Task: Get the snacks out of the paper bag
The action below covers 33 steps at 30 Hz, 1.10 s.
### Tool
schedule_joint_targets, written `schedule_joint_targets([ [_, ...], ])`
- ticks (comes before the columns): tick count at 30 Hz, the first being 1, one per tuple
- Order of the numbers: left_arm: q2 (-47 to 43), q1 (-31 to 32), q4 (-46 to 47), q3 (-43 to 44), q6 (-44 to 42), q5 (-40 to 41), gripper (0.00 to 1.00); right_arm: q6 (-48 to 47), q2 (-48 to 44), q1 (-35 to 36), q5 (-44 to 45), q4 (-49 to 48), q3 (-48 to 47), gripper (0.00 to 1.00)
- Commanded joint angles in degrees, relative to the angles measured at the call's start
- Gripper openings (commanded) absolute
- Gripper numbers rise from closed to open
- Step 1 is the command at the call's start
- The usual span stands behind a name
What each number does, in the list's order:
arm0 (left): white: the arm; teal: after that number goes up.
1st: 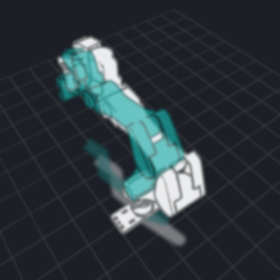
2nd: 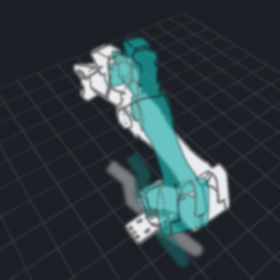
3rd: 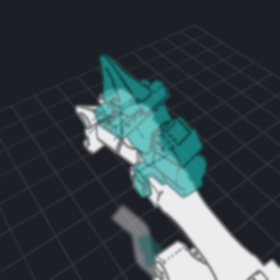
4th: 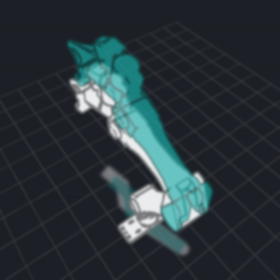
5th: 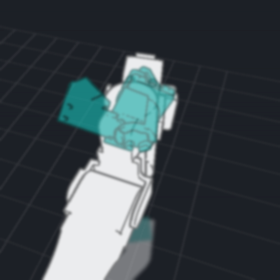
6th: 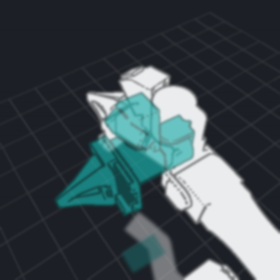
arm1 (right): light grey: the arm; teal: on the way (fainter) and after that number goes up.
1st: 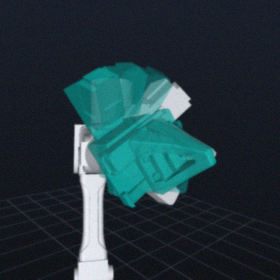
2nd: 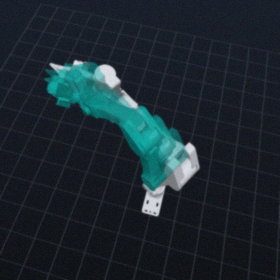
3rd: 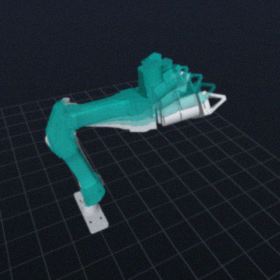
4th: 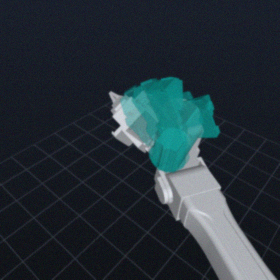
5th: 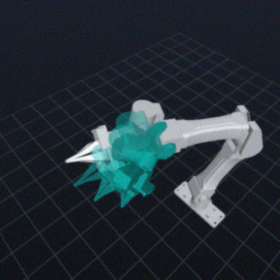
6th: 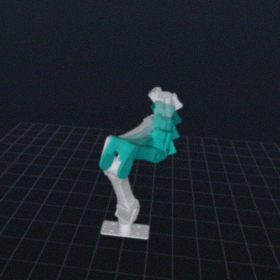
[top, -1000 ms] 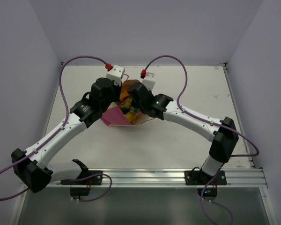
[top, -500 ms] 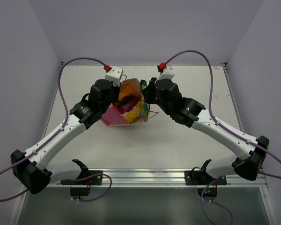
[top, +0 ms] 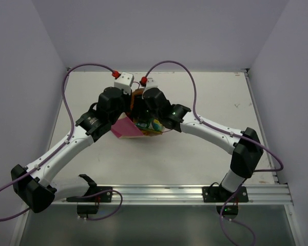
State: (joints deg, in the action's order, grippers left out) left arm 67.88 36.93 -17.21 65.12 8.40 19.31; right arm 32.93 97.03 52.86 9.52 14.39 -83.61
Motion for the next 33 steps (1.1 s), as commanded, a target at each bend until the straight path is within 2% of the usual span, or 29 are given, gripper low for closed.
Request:
schedule_joint_targets([
  [1, -1.1, 0.1, 2.9, 0.0, 1.7, 0.6, 0.00, -3.5, -5.4, -0.2, 1.4, 0.2, -3.2, 0.43],
  [4, -1.4, 0.1, 2.5, -0.1, 1.5, 1.2, 0.00, -5.7, -10.2, -0.3, 5.8, 1.9, -2.3, 0.48],
  [9, -1.7, 0.1, 2.3, -0.1, 1.5, 1.4, 0.00, -4.8, -11.9, -3.2, 5.2, 2.9, -0.5, 0.52],
  [16, -1.6, 0.1, 1.6, 0.3, 1.6, 1.3, 0.00, -3.0, -6.7, -7.1, -3.2, 1.5, -0.1, 0.53],
  [25, -0.9, 0.1, 1.4, 0.3, 1.9, 0.9, 0.00, 0.1, -4.5, -6.5, -10.6, -3.2, 3.3, 0.54],
  [27, -0.8, 0.1, 1.3, 0.3, 1.9, 0.9, 0.00, 0.2, -3.7, -6.4, -11.3, -3.6, 3.4, 0.51],
  [29, -0.7, 0.1, 1.3, 0.3, 1.9, 1.0, 0.00, 0.1, -3.1, -6.2, -11.5, -3.9, 3.0, 0.43],
  [33, -0.6, 0.1, 0.9, 0.2, 1.7, 1.6, 0.00, -1.4, -3.7, -6.1, -9.6, -3.8, 2.7, 0.20],
])
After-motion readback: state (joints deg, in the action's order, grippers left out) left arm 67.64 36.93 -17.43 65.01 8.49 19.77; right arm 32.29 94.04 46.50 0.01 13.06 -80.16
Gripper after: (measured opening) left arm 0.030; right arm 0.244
